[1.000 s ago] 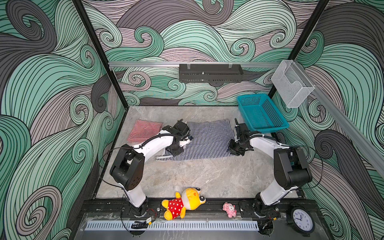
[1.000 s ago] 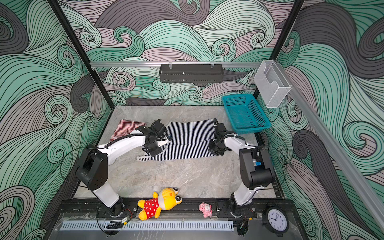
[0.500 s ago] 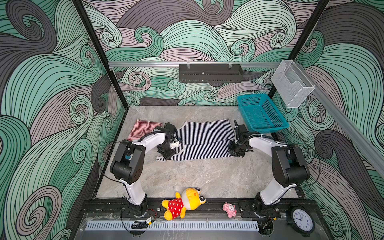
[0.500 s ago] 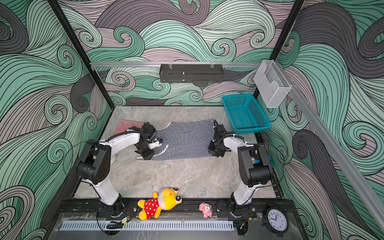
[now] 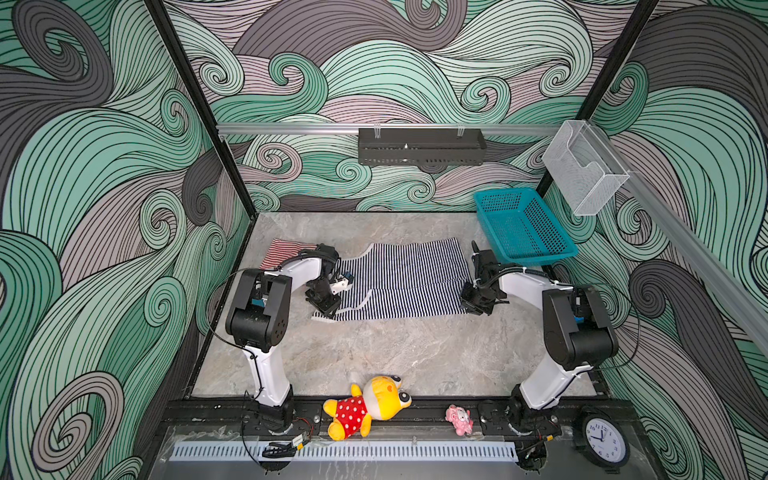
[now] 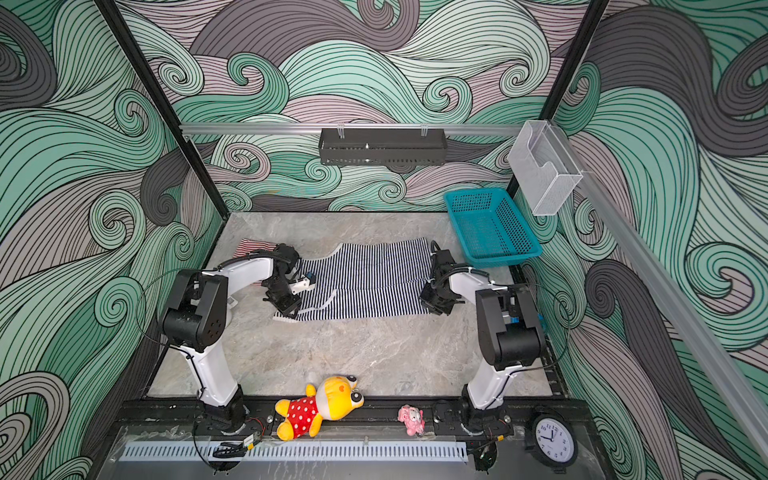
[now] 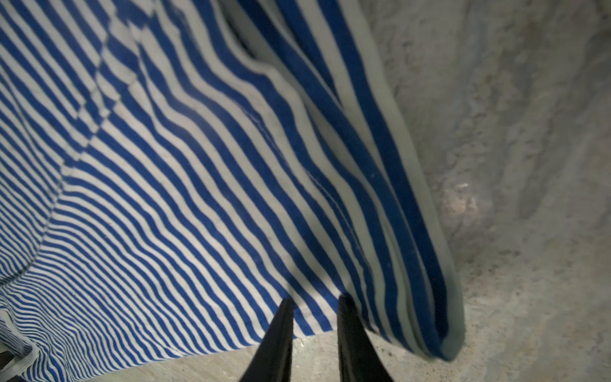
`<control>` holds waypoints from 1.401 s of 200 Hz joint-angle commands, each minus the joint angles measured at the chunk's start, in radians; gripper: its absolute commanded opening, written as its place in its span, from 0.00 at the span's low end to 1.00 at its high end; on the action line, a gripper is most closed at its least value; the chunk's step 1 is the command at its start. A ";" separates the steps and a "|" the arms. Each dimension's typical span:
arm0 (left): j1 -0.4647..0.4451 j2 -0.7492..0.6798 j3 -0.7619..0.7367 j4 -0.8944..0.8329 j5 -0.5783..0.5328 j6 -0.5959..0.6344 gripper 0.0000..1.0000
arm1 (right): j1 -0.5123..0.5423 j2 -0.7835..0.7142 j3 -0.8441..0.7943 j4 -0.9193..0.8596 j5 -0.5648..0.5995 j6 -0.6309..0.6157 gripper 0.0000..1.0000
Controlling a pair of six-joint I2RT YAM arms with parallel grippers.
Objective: Fold and stack the tank tops
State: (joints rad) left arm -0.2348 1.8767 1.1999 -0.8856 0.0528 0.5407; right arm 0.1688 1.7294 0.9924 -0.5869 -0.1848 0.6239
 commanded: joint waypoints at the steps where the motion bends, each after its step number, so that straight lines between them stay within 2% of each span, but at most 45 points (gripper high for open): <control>1: 0.014 0.029 -0.059 -0.020 -0.010 0.037 0.45 | -0.005 0.004 -0.014 -0.032 0.044 0.014 0.26; 68: 0.040 -0.026 -0.156 -0.029 -0.053 0.089 0.45 | 0.007 -0.077 -0.157 -0.062 0.022 0.034 0.24; 103: 0.046 -0.055 -0.205 -0.043 -0.074 0.111 0.45 | 0.031 -0.184 -0.252 -0.091 0.015 0.070 0.24; 152: 0.040 -0.086 -0.272 -0.122 -0.045 0.167 0.45 | 0.043 -0.335 -0.372 -0.165 0.036 0.096 0.25; 194: 0.034 -0.147 -0.312 -0.185 -0.045 0.195 0.46 | 0.052 -0.418 -0.448 -0.160 -0.060 0.123 0.25; 228: 0.032 -0.208 -0.288 -0.199 -0.051 0.175 0.47 | 0.075 -0.534 -0.399 -0.258 -0.063 0.147 0.26; 250: 0.034 -0.242 -0.220 -0.224 -0.009 0.143 0.50 | 0.074 -0.621 -0.334 -0.288 -0.052 0.157 0.31; 280: 0.035 -0.242 -0.089 -0.274 0.054 0.110 0.54 | 0.075 -0.598 -0.208 -0.314 -0.040 0.128 0.39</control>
State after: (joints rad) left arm -0.2012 1.6699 1.0042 -1.0966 0.0360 0.6846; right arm 0.2386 1.1095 0.6968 -0.8539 -0.2569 0.7570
